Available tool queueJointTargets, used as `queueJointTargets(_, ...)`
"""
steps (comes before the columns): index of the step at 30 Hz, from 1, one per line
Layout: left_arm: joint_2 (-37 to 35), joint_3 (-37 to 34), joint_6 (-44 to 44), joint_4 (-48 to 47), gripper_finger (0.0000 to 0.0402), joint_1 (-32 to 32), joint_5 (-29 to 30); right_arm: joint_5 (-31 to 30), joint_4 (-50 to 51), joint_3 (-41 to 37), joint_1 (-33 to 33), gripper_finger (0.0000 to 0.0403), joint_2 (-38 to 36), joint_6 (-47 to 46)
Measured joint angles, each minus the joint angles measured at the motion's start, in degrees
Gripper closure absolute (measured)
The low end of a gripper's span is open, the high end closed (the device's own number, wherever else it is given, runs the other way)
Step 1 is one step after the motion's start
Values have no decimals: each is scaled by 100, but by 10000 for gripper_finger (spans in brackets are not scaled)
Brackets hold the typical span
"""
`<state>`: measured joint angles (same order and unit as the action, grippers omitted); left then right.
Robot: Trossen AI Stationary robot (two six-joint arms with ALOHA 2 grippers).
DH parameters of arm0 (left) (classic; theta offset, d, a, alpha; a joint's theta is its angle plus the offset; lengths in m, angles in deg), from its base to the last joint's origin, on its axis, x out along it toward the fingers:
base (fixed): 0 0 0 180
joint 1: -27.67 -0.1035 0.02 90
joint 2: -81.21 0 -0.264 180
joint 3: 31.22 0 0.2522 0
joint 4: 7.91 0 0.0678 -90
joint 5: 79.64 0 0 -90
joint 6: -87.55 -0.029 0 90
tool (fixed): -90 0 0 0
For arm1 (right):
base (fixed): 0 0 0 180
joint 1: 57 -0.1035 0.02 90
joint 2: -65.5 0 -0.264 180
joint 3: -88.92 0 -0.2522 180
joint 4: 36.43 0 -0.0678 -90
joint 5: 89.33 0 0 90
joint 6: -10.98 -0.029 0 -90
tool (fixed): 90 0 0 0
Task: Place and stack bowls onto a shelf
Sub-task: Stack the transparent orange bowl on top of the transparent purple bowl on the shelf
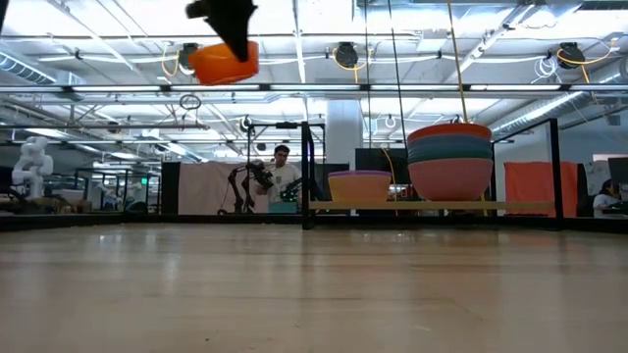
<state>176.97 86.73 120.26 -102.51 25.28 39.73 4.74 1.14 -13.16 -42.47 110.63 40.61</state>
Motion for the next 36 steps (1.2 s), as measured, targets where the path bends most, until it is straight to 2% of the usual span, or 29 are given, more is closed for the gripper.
queueJointTargets(5,489,875,-1221,178,399,-653,16,-17,2,0,0,259,-103,0)
queueJointTargets(9,1077,1649,-2113,393,399,-960,-90,-447,109,0,0,259,-142,1)
queueJointTargets(13,1686,2429,-2964,832,399,-1105,-397,-983,260,0,2,259,-141,2)
queueJointTargets(17,2331,3082,-3628,1032,399,-1111,-584,-1185,316,0,2,259,-141,2)
queueJointTargets(20,2561,3002,-4092,1478,399,-1111,-872,-1191,308,0,2,259,-141,2)
queueJointTargets(25,2988,3006,-4393,1796,399,-1155,-1239,-1193,308,0,4,259,-132,2)
queueJointTargets(36,3469,3002,-4453,2143,400,-1418,-1900,-1200,411,0,11,259,-132,2)
